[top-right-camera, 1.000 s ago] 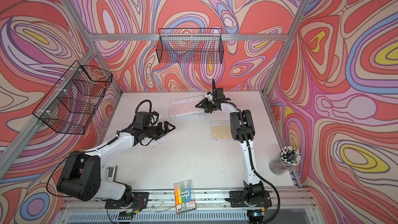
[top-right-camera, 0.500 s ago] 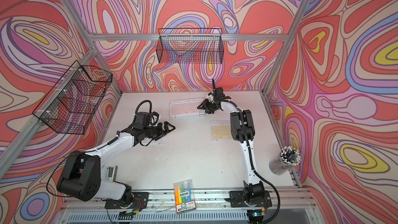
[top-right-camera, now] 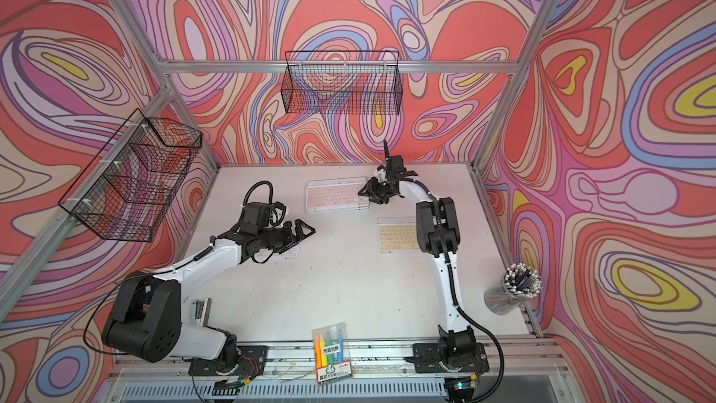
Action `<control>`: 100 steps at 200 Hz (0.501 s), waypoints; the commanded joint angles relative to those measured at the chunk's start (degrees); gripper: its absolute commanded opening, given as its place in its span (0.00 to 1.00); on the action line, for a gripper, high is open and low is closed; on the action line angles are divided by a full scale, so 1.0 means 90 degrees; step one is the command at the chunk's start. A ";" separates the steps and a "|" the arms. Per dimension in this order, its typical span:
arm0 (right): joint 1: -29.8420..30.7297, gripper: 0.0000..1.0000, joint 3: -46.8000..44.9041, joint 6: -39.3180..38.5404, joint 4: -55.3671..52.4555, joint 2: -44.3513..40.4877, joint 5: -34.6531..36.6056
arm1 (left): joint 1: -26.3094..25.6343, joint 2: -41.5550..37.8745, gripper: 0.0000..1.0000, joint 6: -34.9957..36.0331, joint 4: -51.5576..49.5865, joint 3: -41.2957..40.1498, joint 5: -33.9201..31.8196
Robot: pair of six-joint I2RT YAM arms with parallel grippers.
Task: Stack the numeric keypads
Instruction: Place the numeric keypad at the numeric keypad.
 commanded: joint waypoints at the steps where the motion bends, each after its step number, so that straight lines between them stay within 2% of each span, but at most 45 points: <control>1: -0.0111 0.42 0.0012 -0.0151 -0.0311 -0.0288 0.0335 | 0.0039 -0.0101 0.89 0.0003 0.0045 -0.0070 -0.0055; 61: -0.0373 0.43 0.0824 -0.0404 -0.1139 -0.0698 0.0847 | 0.0034 -0.0149 0.89 0.0062 -0.0179 0.0069 -0.0366; 86: -0.0345 0.47 0.0011 -0.0184 -0.0711 -0.1409 0.0917 | 0.0034 -0.0110 0.90 0.0133 -0.0333 0.0197 -0.0799; 100: -0.0152 0.55 -0.0889 -0.0223 -0.0166 -0.2148 0.1517 | 0.0034 0.0001 0.90 0.0269 -0.0627 0.0386 -0.1197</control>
